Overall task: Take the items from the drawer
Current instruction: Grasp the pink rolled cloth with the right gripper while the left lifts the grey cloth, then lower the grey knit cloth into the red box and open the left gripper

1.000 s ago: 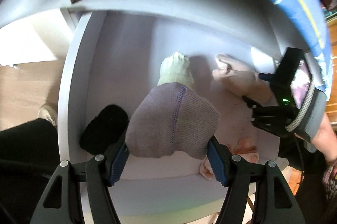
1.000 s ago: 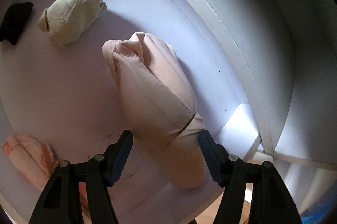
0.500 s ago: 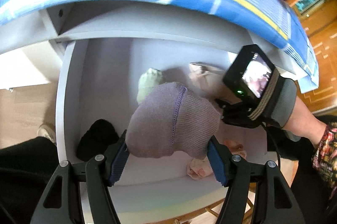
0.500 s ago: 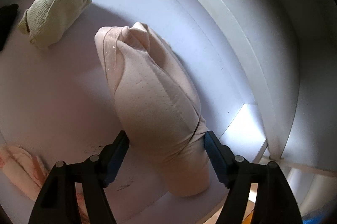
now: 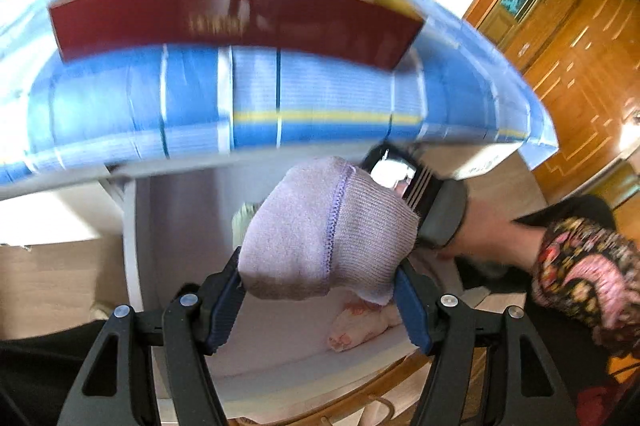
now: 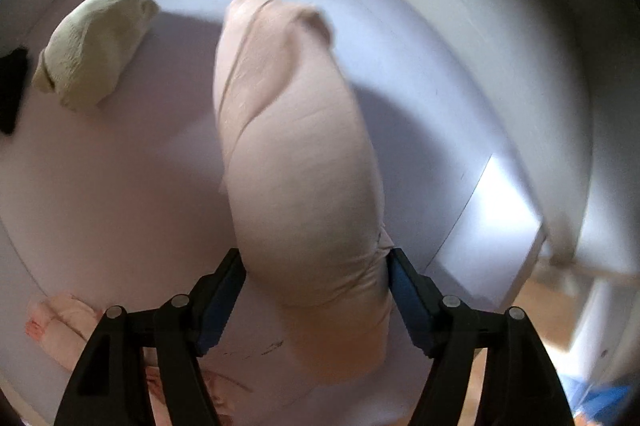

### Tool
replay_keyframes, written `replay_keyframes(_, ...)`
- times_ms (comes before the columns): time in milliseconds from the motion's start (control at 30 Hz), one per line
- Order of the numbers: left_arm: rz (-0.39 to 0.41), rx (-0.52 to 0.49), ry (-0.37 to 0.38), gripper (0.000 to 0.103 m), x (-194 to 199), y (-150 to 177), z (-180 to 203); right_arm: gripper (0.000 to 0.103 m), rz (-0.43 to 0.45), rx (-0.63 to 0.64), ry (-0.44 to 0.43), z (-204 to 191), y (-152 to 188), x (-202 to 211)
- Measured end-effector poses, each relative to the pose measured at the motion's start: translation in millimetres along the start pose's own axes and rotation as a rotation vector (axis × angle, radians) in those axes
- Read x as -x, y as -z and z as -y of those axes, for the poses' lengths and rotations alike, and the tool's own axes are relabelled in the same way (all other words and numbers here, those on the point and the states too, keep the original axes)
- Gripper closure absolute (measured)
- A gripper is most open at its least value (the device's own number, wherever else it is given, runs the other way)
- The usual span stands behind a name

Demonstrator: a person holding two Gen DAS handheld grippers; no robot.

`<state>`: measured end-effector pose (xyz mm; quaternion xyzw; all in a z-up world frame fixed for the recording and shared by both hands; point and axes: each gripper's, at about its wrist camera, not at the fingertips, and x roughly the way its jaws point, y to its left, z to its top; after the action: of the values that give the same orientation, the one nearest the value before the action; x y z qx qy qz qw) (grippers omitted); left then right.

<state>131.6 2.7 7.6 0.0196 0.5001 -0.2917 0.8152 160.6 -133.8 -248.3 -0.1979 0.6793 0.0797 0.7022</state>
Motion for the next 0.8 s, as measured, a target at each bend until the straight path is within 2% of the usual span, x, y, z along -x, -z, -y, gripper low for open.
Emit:
replay_keyframes(33, 0.018, 0.002, 0.001, 0.034, 9.4, -5.6, 0.6, 0.036, -0.011, -0.026, -0.025, 0.5, 1.4, -1.5)
replay_keyframes(100, 0.04, 0.008, 0.008, 0.034, 19.9, -17.6, 1.7, 0.048, -0.029, -0.061, -0.046, 0.3, 2.9, -3.6)
replay_keyframes(267, 0.089, 0.002, 0.016, 0.034, 48.3, -54.7, 6.1, 0.049, -0.042, -0.139, -0.093, 0.5, 4.7, -1.8)
replay_keyframes(300, 0.104, 0.001, 0.016, 0.034, 51.0, -63.1, 7.8, 0.049, -0.041, -0.18, -0.068, 2.2, 3.5, -1.6)
replay_keyframes(367, 0.133, 0.003, 0.013, 0.034, 54.4, -80.1, 9.7, 0.049, -0.047, -0.203, -0.089, 2.2, 4.2, -2.4)
replay_keyframes(500, 0.168, -0.014, -0.044, 0.034, 58.1, -117.5, 13.5, 0.049, -0.049, -0.218, -0.111, 1.7, 4.5, -2.8)
replay_keyframes(667, 0.161, -0.007, -0.117, 0.034, 48.8, -157.0, 10.0, 0.049, -0.048, -0.212, -0.108, -2.5, 4.2, -1.8)
replay_keyframes(800, 0.129, 0.007, -0.158, 0.034, 30.1, -178.0, 4.3, 0.049, -0.05, -0.218, -0.114, 9.9, 4.0, -11.9)
